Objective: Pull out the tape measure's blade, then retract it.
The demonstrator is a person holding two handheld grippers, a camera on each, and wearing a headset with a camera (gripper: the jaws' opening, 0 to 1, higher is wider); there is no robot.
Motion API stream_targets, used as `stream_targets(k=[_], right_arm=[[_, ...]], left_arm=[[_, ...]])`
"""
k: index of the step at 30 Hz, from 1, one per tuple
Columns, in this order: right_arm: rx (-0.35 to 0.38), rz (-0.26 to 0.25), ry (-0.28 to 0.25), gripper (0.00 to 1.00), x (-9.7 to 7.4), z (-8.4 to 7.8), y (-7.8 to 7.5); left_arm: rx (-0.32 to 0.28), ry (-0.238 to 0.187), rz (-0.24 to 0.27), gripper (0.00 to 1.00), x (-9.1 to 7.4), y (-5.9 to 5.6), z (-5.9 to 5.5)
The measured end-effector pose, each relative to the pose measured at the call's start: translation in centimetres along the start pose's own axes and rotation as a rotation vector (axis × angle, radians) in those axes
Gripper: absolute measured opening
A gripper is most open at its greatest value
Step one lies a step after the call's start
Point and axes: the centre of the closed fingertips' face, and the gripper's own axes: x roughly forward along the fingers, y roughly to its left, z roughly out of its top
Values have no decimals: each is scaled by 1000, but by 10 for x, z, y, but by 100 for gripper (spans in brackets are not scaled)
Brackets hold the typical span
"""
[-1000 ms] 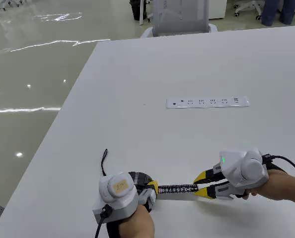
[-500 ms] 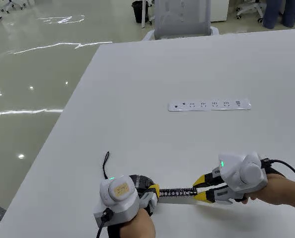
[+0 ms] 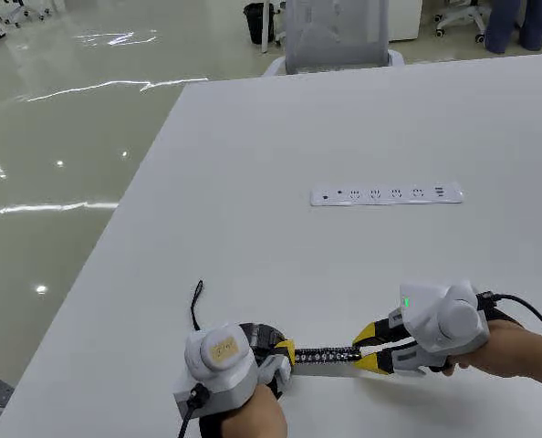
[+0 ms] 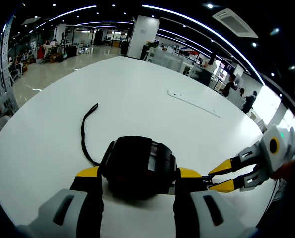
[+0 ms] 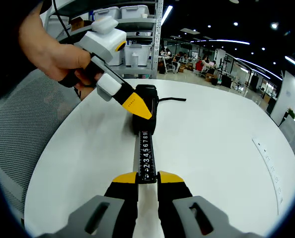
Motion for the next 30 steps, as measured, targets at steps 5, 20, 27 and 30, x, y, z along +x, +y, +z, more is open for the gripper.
stream_targets(k=[5,20,27,30], right_arm=[[0,3,-3,13,2,2,0],[-5,8,-5,13,6,6,0],[-7,8,-4,13,7,8,0],[-9,9,-5,13,8,8,0]], left_arm=[[-1,0,-1,53,0,0,0],[-13,3,-4,53,0,0,0],[-14,5,-5,53,-1,0,0],[-17,6,-6,53,-1,0,0]])
